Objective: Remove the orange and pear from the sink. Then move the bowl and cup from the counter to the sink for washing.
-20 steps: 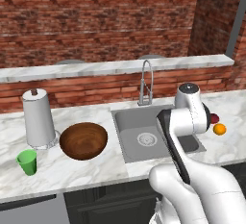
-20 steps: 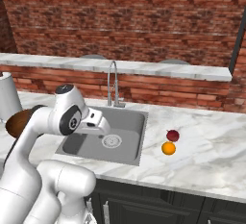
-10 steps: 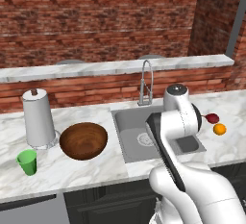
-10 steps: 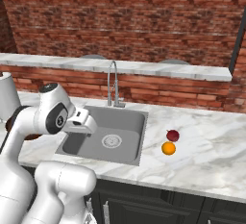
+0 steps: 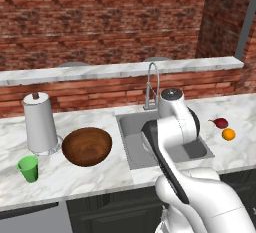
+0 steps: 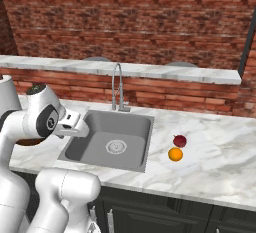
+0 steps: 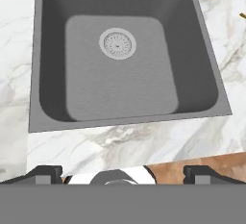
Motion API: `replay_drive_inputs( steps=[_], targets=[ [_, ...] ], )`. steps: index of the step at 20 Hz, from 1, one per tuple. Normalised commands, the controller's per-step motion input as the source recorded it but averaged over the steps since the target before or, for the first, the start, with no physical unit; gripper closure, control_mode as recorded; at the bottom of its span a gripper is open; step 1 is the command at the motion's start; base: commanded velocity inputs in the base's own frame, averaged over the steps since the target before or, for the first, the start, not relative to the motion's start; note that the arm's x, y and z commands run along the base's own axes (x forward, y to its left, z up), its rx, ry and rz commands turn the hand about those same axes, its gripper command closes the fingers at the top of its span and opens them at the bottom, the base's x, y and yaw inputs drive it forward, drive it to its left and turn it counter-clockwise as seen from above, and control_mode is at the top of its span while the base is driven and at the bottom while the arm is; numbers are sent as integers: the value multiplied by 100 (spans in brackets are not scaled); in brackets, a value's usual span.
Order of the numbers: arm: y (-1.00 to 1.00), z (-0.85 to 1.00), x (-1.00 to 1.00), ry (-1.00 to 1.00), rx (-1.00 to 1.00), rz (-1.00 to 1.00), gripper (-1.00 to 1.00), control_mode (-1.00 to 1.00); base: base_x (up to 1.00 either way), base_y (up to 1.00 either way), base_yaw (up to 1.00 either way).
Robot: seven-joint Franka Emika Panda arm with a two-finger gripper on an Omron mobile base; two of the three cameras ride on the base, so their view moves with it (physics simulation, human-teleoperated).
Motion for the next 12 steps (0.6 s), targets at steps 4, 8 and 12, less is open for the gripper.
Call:
replay_drive_inputs(
  steps=[4,8,12],
  targets=[
    [37,7,0,0,2,0,-100,-100,0,0,0],
    [31,8,0,0,4,0,-100,-100,0,0,0],
    [29,12,0,0,6,0,-100,-100,0,0,0]
  ],
)
